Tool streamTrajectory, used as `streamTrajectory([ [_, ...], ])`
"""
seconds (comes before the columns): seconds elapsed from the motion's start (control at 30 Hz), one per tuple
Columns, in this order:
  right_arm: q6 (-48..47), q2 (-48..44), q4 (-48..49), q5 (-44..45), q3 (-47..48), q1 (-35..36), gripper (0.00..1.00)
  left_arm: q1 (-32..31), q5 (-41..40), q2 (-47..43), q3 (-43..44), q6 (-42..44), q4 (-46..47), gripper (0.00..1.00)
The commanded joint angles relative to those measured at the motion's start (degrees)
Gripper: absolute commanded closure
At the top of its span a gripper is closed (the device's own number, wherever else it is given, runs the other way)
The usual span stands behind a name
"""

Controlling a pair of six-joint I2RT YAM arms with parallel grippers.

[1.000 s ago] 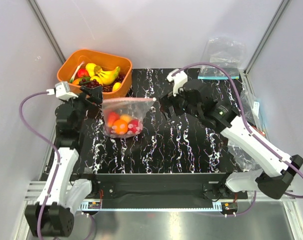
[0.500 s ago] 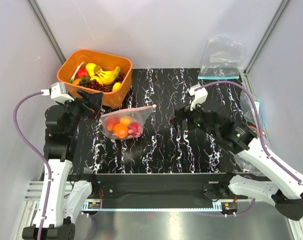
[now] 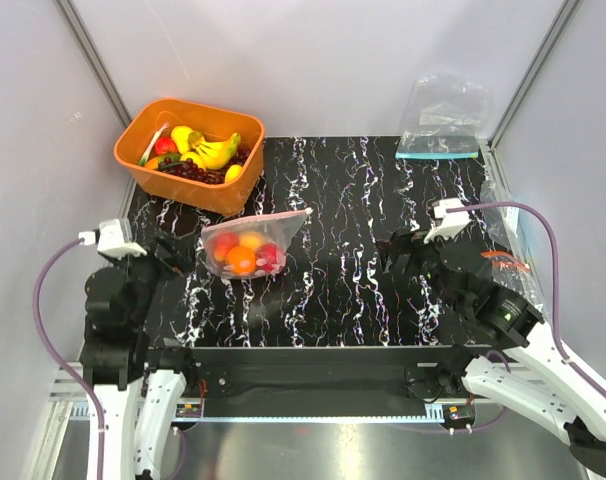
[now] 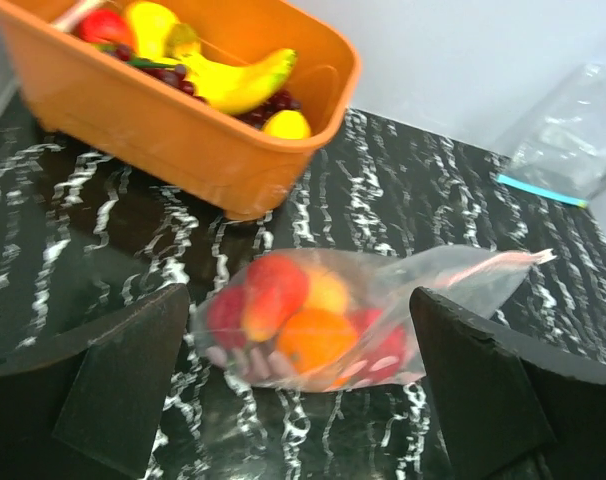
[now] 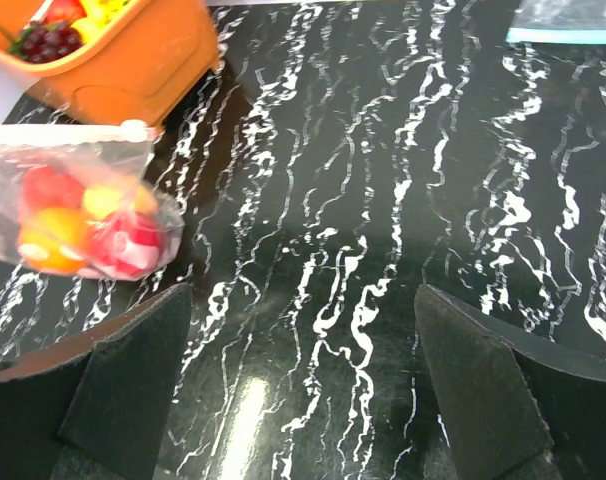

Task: Place the food in the zip-top bag and seal the zipper
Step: Reset both arms

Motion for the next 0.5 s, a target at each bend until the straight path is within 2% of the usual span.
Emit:
streamTrajectory([
  [0.0,2.21,-1.71,3.98,4.84,-2.02,-0.14,0.01,0.12,-7.09,-4.63,-0.61,2.74,-0.36,0.01],
  [0.13,2.65,-2.77,3.89,5.28,-2.73,-0.14,0.00,0.03,-9.39,-5.25,0.45,2.03,-1.77,0.01],
  [0.47,3.09,-3.65,3.45,5.20,-2.65,-0.14,0.00,0.12,-4.56,-6.83,-1.04,3.09,-0.19,0.01],
])
